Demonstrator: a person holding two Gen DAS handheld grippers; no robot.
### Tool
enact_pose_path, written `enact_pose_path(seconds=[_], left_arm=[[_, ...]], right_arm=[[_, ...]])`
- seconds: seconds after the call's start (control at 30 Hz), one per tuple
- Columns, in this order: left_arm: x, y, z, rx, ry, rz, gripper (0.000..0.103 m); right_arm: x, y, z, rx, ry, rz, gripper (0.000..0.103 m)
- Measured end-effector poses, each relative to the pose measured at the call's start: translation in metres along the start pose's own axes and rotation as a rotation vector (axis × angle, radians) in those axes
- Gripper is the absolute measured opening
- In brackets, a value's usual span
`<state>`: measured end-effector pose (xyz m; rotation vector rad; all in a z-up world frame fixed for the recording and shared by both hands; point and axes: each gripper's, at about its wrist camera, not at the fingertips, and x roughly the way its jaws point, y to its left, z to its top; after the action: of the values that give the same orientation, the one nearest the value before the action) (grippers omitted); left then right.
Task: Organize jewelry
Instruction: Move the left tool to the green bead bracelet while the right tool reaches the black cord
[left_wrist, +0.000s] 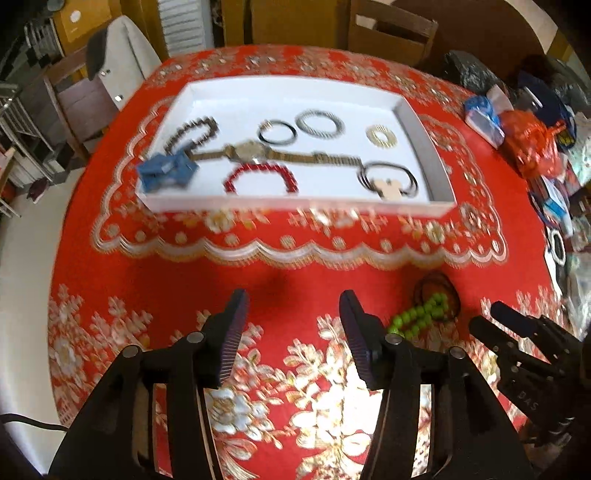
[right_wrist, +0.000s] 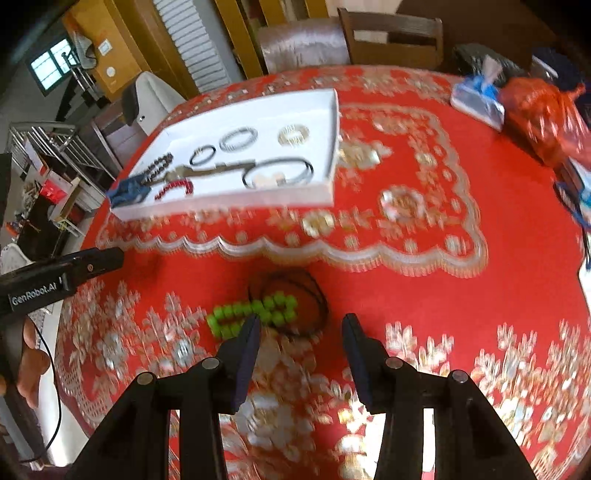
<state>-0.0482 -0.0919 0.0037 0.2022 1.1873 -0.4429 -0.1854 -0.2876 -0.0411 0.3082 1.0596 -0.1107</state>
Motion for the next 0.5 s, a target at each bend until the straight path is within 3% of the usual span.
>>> enact_pose_path(seconds=[0.17,0.5], left_arm=[[0.009,-0.006,-0.014,0.010,0.034,-0.012,0.052],[0.019,-0.014,-0.027,0.025,0.089,-0.046,0.052]], right_arm=[[0.008,-0.008,-0.008,0.037,0.003,-0.009,0.043],[0.035,-0.015,0.013,-0.026,0.020,-0.069,0.043]])
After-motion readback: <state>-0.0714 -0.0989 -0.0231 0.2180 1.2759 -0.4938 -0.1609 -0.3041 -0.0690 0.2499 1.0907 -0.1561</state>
